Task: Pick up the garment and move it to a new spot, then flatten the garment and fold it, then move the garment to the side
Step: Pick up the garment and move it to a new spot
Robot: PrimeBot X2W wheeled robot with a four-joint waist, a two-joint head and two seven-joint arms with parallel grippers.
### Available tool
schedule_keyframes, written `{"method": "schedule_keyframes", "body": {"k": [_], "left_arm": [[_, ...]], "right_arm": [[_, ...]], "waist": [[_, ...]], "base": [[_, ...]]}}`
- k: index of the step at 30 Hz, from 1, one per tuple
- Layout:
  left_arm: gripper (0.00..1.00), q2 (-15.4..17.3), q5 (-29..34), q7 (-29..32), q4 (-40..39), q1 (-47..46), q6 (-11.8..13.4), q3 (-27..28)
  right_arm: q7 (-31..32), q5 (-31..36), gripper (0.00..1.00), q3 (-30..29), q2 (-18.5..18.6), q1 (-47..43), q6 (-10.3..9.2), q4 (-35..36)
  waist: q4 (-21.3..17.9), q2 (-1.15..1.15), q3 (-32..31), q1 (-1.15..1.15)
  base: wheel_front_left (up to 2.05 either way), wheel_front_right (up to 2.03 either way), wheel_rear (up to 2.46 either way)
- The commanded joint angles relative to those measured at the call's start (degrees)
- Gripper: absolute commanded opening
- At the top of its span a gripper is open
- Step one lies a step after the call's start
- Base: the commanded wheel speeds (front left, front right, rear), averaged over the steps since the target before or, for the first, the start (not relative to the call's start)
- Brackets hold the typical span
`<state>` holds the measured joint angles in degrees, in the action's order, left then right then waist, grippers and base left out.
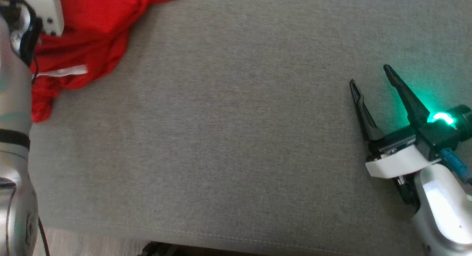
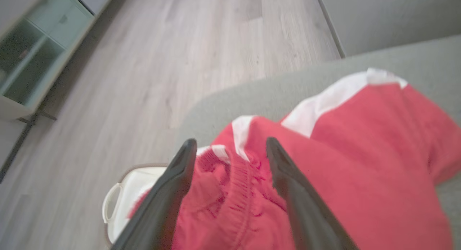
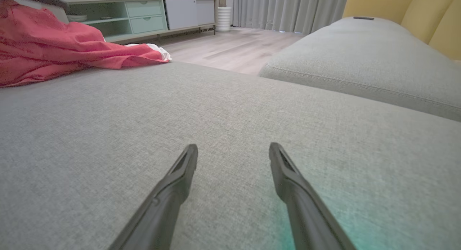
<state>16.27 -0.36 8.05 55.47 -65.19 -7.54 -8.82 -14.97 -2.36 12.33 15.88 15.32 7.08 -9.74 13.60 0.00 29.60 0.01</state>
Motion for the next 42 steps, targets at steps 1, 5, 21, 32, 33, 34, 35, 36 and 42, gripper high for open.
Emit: {"method": "schedule_keyframes", "body": {"k": [1,5,21,32,33,34,35,36,42], "left_arm": [[1.0,3.6,-0.8,2.0,1.2,-1.8,0.1,0.7],[1.0,4.0,-1.9,4.6,6.1,-2.3,0.1,0.2],[0.0,5.9,-4.6,-16.5,4.9,-7.1,0.1,-9.9],[0.0,8.0,-12.5,-18.6,-4.0,-12.3,0.1,-22.8],[0.0,8.3,-13.5,-18.4,-5.1,-12.7,0.1,-24.0],[0.0,8.6,-14.5,-18.2,-6.2,-13.1,0.1,-25.2],[0.0,8.8,-15.6,-18.0,-7.3,-13.5,0.1,-26.2],[0.0,9.1,-16.6,-17.9,-8.2,-13.9,0.1,-26.9],[0.0,9.0,-21.2,-17.9,-12.8,-15.2,0.1,-30.1]], "right_arm": [[0.0,0.3,1.0,0.6,0.6,0.0,0.41,0.0],[0.0,0.3,1.0,0.5,0.4,-0.2,0.41,0.2],[0.0,-0.1,1.0,1.3,-3.1,-1.0,0.41,-1.4],[0.0,-1.5,1.0,3.0,-9.0,-3.7,0.41,-3.5],[0.0,-1.6,1.0,3.1,-9.4,-3.8,0.41,-3.5],[0.0,-1.7,1.0,3.1,-9.8,-4.0,0.41,-3.4],[0.0,-1.8,1.0,3.2,-10.1,-4.1,0.41,-3.4],[0.0,-1.9,1.0,3.4,-10.4,-4.2,0.41,-3.3],[0.0,-2.0,1.0,3.6,-11.5,-4.2,0.41,-3.0]], "waist": [[-2.2,0.0,2.2,-0.01],[-3.1,0.0,2.8,-0.01],[-3.8,0.0,-6.9,-0.01],[-13.0,0.0,-20.5,-0.01],[-14.3,0.0,-21.2,-0.01],[-15.5,0.0,-21.8,-0.01],[-16.8,0.0,-22.4,-0.01],[-18.1,0.0,-22.8,-0.01],[-25.5,0.0,-22.9,-0.01]], "base": [[0.0,0.0,0.0],[0.0,0.0,0.0],[0.0,0.0,0.0],[0.0,0.0,0.0],[0.0,0.0,0.0],[0.0,0.0,0.0],[0.0,0.0,0.0],[0.0,0.0,0.0],[0.0,0.0,0.0]]}}
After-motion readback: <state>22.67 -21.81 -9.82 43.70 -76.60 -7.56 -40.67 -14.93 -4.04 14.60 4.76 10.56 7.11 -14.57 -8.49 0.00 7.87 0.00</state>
